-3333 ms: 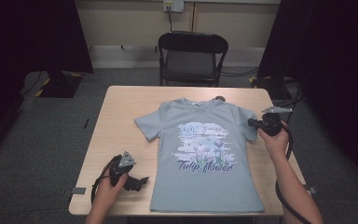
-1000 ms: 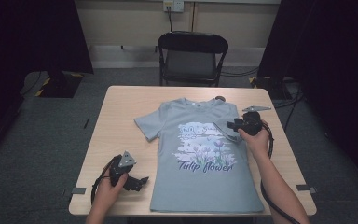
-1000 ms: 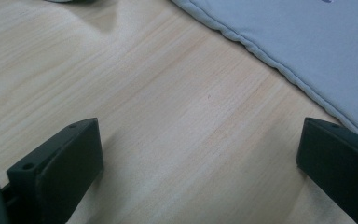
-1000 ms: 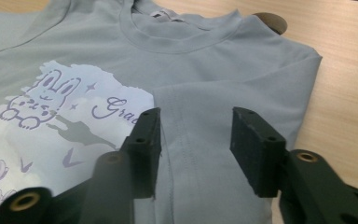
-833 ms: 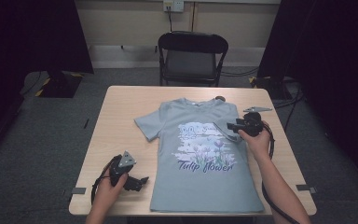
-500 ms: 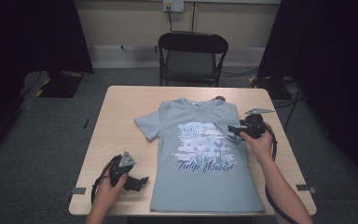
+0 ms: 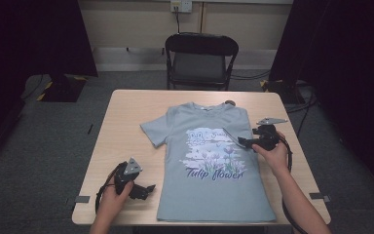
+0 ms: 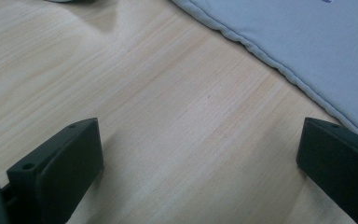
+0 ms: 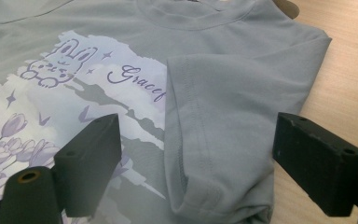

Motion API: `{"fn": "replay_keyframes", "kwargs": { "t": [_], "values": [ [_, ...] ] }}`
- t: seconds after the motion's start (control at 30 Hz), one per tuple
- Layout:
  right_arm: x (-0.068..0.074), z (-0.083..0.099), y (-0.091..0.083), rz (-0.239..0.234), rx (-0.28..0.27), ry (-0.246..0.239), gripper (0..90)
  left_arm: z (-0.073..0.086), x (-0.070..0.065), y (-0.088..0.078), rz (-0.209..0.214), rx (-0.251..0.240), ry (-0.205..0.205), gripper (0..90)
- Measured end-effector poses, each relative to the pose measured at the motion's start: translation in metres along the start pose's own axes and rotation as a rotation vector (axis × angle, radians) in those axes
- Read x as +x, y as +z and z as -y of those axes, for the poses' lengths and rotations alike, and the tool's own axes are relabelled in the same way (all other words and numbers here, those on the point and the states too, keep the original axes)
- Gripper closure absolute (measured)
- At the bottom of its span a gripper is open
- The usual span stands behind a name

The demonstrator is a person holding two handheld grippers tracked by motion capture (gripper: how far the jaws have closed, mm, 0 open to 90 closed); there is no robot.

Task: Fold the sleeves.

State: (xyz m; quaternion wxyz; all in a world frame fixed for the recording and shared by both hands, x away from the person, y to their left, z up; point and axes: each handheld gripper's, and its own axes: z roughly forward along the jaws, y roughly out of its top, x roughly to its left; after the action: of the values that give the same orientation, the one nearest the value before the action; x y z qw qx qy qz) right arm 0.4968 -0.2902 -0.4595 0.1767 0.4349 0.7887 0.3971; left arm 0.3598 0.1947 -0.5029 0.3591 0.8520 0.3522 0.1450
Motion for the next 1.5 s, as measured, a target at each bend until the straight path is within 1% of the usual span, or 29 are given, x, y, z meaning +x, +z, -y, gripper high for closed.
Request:
{"fn": "replay_keyframes", "kwargs": {
  "t": [0.13, 0.27, 0.3, 0.57, 0.73, 0.77, 0.9, 1.1, 1.33, 1.5],
  "values": [
    [0.001, 0.002, -0.004, -0.012, -0.006, -0.007, 13.0, 0.0, 0.0, 0.0, 0.0, 0.0, 0.0, 0.0],
    [0.002, 0.005, -0.007, -0.026, -0.014, -0.004, 12.7, 0.0, 0.0, 0.0, 0.0, -0.001, 0.0, 0.0],
    [0.002, 0.005, -0.008, -0.028, -0.009, -0.008, 12.6, 0.0, 0.0, 0.0, 0.0, 0.0, 0.0, 0.0],
    [0.004, 0.008, -0.009, -0.029, -0.006, -0.003, 12.6, 0.0, 0.0, 0.0, 0.0, -0.001, 0.0, 0.0],
    [0.006, 0.01, -0.01, -0.037, 0.003, -0.02, 12.6, 0.0, 0.0, 0.0, 0.0, 0.0, 0.0, 0.0],
    [0.006, 0.01, -0.011, -0.04, 0.002, -0.015, 12.6, 0.0, 0.0, 0.0, 0.0, 0.0, 0.0, 0.0],
    [0.008, 0.012, -0.013, -0.041, 0.008, -0.019, 12.6, 0.0, 0.0, 0.0, 0.0, 0.0, 0.0, 0.0],
    [0.009, 0.015, -0.018, -0.049, 0.004, -0.029, 12.4, 0.0, 0.0, 0.0, 0.0, 0.0, 0.0, 0.0],
    [0.009, 0.02, -0.024, -0.058, -0.002, -0.022, 12.3, 0.0, 0.0, 0.0, 0.0, 0.0, 0.0, 0.0],
    [0.011, 0.024, -0.029, -0.065, -0.008, -0.029, 12.3, 0.0, 0.0, 0.0, 0.0, 0.0, 0.0, 0.0]
  ]
}}
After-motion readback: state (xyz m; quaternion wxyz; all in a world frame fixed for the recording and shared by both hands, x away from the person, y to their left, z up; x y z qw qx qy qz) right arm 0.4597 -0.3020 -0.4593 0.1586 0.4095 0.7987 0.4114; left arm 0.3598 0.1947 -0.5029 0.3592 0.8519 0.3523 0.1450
